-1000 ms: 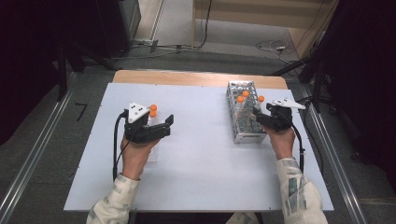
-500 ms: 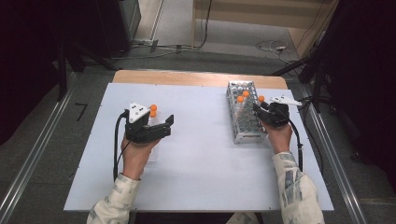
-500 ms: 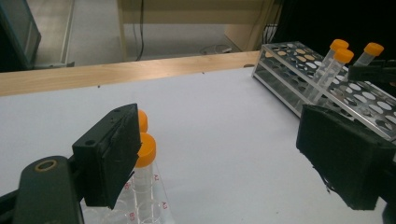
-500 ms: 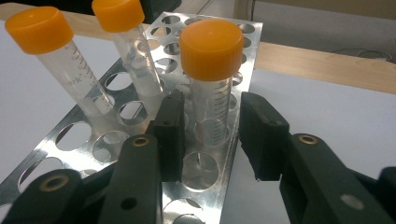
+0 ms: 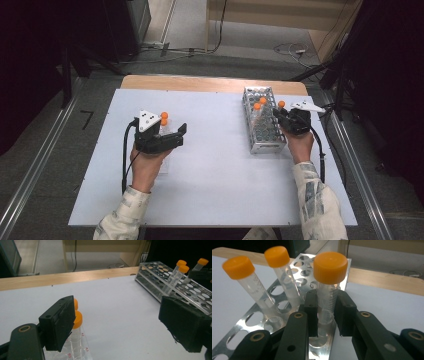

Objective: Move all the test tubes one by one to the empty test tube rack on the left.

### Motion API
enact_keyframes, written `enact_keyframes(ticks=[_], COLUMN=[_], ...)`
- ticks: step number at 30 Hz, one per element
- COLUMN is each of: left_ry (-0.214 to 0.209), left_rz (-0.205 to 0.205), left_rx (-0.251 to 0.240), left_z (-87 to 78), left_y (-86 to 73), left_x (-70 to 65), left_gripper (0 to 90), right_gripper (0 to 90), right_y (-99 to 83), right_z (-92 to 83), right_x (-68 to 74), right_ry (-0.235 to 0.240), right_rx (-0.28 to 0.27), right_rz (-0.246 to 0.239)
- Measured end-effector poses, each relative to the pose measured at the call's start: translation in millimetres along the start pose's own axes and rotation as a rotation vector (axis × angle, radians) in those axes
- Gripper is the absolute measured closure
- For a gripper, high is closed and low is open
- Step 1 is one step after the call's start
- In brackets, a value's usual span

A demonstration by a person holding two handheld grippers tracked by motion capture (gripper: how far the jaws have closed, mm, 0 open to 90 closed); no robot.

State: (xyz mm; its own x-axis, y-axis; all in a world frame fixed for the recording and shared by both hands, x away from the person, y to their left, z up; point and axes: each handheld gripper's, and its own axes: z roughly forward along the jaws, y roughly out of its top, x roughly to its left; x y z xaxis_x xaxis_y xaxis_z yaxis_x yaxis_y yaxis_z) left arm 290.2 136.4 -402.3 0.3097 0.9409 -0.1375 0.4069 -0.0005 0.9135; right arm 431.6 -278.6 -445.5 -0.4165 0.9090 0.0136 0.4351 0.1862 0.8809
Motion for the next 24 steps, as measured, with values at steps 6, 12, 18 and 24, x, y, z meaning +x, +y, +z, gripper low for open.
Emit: enact_keyframes(ticks=[6, 12, 18, 24], left_ry=[0.001, 0.001, 0.001, -0.001], left_rz=[0.002, 0.001, 0.002, 0.002], left_rx=[-0.002, -0.001, -0.001, -0.002], left_z=[-0.7, -1.2, -1.2, -1.5], left_y=[0.2, 0.2, 0.1, 0.3], left_x=[0.7, 1.2, 1.2, 0.7], left_gripper=[14.2, 14.2, 14.2, 14.2], right_gripper=[71.6, 71.7, 71.9, 71.8], right_y=[12.2, 20.1, 27.5, 30.2], right_z=[-8.3, -15.5, -29.6, -43.8], right_x=[4.8, 5.2, 7.7, 12.5], right_ry=[-0.016, -0.021, -0.019, 0.013], right_rx=[-0.021, -0.041, -0.077, -0.092], right_rz=[-0.017, -0.011, -0.004, -0.009])
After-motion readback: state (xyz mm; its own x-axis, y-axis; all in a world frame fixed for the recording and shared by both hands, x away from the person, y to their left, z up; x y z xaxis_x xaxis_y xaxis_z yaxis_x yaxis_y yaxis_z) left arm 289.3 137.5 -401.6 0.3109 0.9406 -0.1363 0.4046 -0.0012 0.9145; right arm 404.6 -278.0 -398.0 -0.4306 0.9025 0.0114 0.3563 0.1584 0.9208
